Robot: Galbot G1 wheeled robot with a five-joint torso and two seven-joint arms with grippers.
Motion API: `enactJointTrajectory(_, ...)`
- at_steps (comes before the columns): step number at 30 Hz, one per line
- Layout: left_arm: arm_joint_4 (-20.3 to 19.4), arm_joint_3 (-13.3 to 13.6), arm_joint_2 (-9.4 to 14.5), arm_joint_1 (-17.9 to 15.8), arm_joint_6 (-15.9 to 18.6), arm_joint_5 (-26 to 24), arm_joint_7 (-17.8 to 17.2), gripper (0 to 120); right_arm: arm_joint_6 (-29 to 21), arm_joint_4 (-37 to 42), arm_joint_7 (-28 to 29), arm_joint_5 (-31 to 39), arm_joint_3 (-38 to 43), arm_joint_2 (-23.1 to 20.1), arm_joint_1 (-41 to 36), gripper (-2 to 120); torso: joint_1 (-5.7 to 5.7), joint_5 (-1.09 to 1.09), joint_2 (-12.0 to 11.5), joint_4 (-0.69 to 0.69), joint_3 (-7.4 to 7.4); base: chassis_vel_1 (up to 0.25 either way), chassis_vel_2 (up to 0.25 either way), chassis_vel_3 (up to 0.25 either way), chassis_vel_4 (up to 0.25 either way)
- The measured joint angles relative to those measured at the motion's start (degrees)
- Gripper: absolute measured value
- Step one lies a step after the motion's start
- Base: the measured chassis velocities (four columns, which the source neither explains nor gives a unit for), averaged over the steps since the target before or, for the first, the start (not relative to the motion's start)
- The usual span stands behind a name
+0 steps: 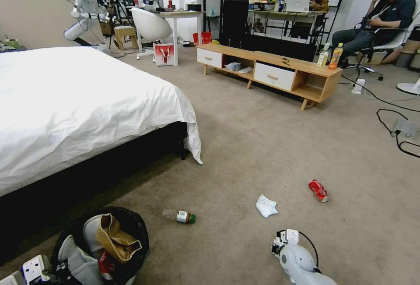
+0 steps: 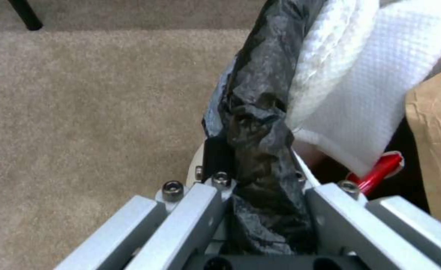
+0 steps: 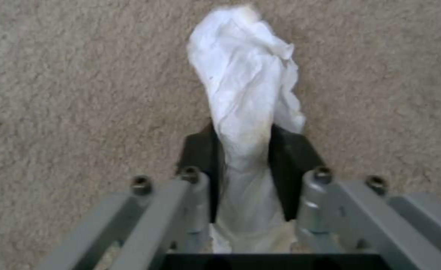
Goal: Pick up the trash bin and place the garbage on the floor into it.
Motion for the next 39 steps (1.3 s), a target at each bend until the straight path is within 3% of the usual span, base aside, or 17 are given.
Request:
enactJointTrajectory(2,0.0,0.0,0.0,0.0,0.0,0.0,0.0,3,0.0,0.1,-0.1,-0.1,0.0,0.0,-0.2,14,0.00,0.00,0.0,0.02,0.00,0.000,0.000,0.000,0.000)
enactJointTrajectory(4,0.0,-0.1,0.0,0.1,0.0,0.0,0.0,3,0.0,0.5,-0.3,-0.4,0.0,-0.2,-0.7,2,0.00,0.00,0.0,0.01,0.00,0.000,0.000,0.000,0.000)
enactJointTrajectory(14,-0.4,0.1,0.0,0.0,0.1,-0.4,0.0,3,2.0,6.1,-1.9,1.0,0.0,-3.0,-3.2,0,0.00,0.04,0.0,0.01,0.01,0.000,0.000,0.000,0.000)
enactJointTrajectory(16,-0.7,0.2,0.1,-0.2,0.1,-0.8,0.0,3,3.0,12.2,-2.4,3.1,0.3,-6.6,-4.5,0,0.00,0.03,0.0,0.02,0.01,0.000,0.000,0.000,0.000)
enactJointTrajectory(24,-1.4,0.5,0.3,-0.8,0.4,-2.5,-0.7,3,5.1,26.2,-2.2,4.9,-0.2,-13.8,-5.3,0,0.00,0.01,0.0,0.02,0.01,0.000,0.000,0.000,0.000)
enactJointTrajectory(26,-1.8,0.5,0.7,-1.0,0.4,-3.6,-1.2,3,6.1,34.7,-1.5,5.7,-1.0,-16.4,-4.8,0,0.00,0.02,0.0,0.04,0.00,0.000,0.000,0.000,0.000)
enactJointTrajectory(33,-2.6,0.3,2.4,-2.4,0.5,-6.4,-2.6,3,7.6,49.6,0.7,9.7,-3.4,-20.3,-0.8,0,0.00,0.02,0.0,0.02,0.00,0.000,0.000,0.000,0.000)
enactJointTrajectory(39,-2.6,0.2,3.5,-3.3,0.5,-7.5,-3.1,3,10.3,56.1,-0.7,12.4,-5.0,-22.5,2.9,0,0.00,0.02,0.0,0.02,0.00,0.000,0.000,0.000,0.000)
